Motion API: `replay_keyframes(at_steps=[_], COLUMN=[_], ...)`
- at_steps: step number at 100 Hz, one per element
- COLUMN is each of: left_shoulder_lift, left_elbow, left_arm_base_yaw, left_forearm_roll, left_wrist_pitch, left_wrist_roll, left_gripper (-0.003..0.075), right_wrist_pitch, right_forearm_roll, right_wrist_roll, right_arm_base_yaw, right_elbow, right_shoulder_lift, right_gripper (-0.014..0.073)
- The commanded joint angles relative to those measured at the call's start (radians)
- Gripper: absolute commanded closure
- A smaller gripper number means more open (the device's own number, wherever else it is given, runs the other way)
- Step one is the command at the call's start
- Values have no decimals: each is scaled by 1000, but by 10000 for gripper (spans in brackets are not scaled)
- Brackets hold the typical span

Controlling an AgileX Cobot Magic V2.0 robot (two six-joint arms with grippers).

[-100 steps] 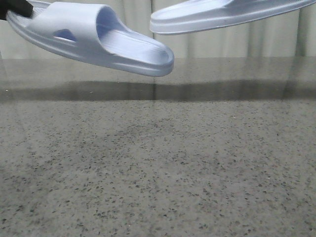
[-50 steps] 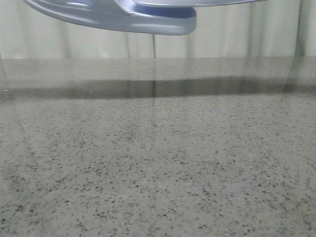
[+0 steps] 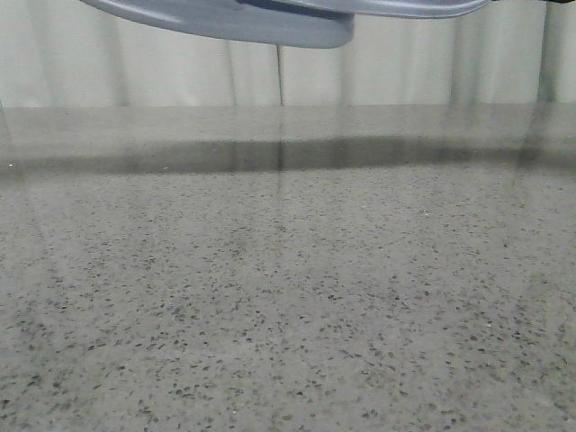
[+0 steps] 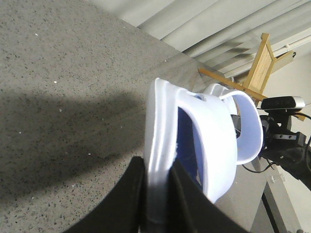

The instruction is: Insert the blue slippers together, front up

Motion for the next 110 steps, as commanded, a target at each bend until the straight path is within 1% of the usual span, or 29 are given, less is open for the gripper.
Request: replay_keyframes(at_steps=[1, 15, 29, 52, 69, 98, 105, 110], left_shoulder_lift=[-30, 0, 34, 72, 97, 103, 103, 103], left_elbow=[-21, -21, -21, -21, -21, -24, -24, -24], left_arm_base_yaw=[-16, -54, -92, -131, -145, -115, -105, -92], left_forearm_roll=[-102, -100, -100, -113, -116, -114, -114, -112], left_wrist_pitch=[77, 77, 77, 77, 77, 77, 77, 77], left_wrist_roll=[-10, -10, -6, 22, 34, 34, 34, 34], left_gripper=[704, 704, 704, 704, 704, 704, 704, 704], right_wrist_pitch=[27, 5, -11, -2, 7, 27, 39, 48], right_forearm_roll=[97, 108, 112, 117, 113, 90, 74, 58], right_wrist_roll=[-40, -52, -63, -65, -68, -68, -68, -68], right_arm_base_yaw=[43, 125, 172, 193, 232, 230, 220, 208], right_elbow=[-31, -33, -33, -35, -58, -88, -88, -88], right_shoulder_lift=[-4, 45, 76, 107, 130, 134, 134, 134], right_gripper=[700, 700, 700, 700, 700, 699, 674, 629])
